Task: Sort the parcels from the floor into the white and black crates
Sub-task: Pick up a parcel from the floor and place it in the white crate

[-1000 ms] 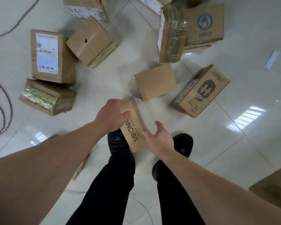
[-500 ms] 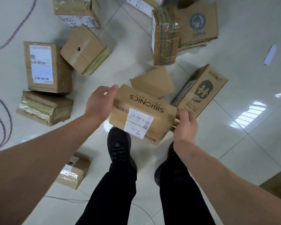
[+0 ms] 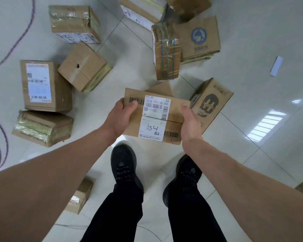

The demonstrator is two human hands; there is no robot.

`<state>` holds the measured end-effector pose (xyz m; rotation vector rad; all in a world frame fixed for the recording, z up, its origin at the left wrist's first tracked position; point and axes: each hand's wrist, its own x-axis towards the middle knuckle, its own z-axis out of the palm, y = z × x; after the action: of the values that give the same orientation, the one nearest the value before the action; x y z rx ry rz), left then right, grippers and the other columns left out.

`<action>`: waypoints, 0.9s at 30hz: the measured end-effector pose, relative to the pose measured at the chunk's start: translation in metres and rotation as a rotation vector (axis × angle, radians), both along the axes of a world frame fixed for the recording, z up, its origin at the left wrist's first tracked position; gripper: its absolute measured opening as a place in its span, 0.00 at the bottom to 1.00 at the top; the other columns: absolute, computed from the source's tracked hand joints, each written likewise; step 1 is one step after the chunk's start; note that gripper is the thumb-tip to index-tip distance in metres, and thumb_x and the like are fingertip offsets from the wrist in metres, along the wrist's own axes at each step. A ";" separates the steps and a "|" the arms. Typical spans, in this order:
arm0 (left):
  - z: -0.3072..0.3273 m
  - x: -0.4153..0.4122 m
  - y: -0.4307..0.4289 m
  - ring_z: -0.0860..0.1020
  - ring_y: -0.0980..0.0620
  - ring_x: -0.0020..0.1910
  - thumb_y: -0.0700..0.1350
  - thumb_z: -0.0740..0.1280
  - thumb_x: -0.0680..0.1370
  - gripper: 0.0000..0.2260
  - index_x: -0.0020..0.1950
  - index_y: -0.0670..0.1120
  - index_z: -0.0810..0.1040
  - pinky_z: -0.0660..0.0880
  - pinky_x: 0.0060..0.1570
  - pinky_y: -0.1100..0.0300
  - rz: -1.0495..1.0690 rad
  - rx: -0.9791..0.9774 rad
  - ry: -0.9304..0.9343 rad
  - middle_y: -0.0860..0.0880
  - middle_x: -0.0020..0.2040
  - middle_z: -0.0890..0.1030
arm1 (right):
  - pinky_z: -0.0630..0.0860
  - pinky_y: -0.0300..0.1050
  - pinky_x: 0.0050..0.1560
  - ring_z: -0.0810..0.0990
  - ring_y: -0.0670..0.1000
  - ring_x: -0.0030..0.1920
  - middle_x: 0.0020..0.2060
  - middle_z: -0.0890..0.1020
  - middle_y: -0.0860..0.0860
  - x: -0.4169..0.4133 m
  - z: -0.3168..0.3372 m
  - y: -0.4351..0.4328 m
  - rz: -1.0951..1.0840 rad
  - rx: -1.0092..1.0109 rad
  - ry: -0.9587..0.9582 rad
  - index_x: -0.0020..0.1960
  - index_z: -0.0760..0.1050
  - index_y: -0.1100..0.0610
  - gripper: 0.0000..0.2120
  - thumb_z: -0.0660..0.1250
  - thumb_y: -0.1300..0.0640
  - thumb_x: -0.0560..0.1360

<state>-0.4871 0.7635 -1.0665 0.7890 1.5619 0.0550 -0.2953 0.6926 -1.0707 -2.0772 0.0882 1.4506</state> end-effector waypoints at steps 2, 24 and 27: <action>0.019 0.001 0.005 0.81 0.51 0.57 0.69 0.63 0.68 0.35 0.70 0.51 0.72 0.77 0.61 0.45 -0.016 0.018 0.024 0.52 0.60 0.82 | 0.73 0.48 0.51 0.79 0.52 0.53 0.51 0.82 0.46 0.000 0.019 0.002 0.049 0.011 -0.008 0.59 0.78 0.46 0.15 0.61 0.39 0.79; 0.503 0.126 0.031 0.82 0.44 0.55 0.78 0.54 0.67 0.34 0.64 0.59 0.73 0.80 0.52 0.38 -0.377 0.212 -0.120 0.51 0.58 0.81 | 0.73 0.49 0.45 0.81 0.51 0.49 0.48 0.83 0.48 0.111 0.487 -0.035 -0.065 0.177 -0.387 0.55 0.79 0.51 0.25 0.57 0.33 0.75; 0.554 0.153 0.021 0.81 0.42 0.55 0.79 0.54 0.66 0.37 0.61 0.55 0.76 0.78 0.57 0.36 -0.483 0.279 -0.180 0.47 0.57 0.82 | 0.76 0.50 0.48 0.81 0.52 0.48 0.46 0.83 0.49 0.126 0.540 -0.059 -0.133 0.192 -0.456 0.52 0.79 0.53 0.28 0.57 0.30 0.73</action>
<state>-0.3339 0.7842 -0.5124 1.3281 1.1742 -0.0101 -0.1693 0.6339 -0.5307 -2.1422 -0.0899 0.8457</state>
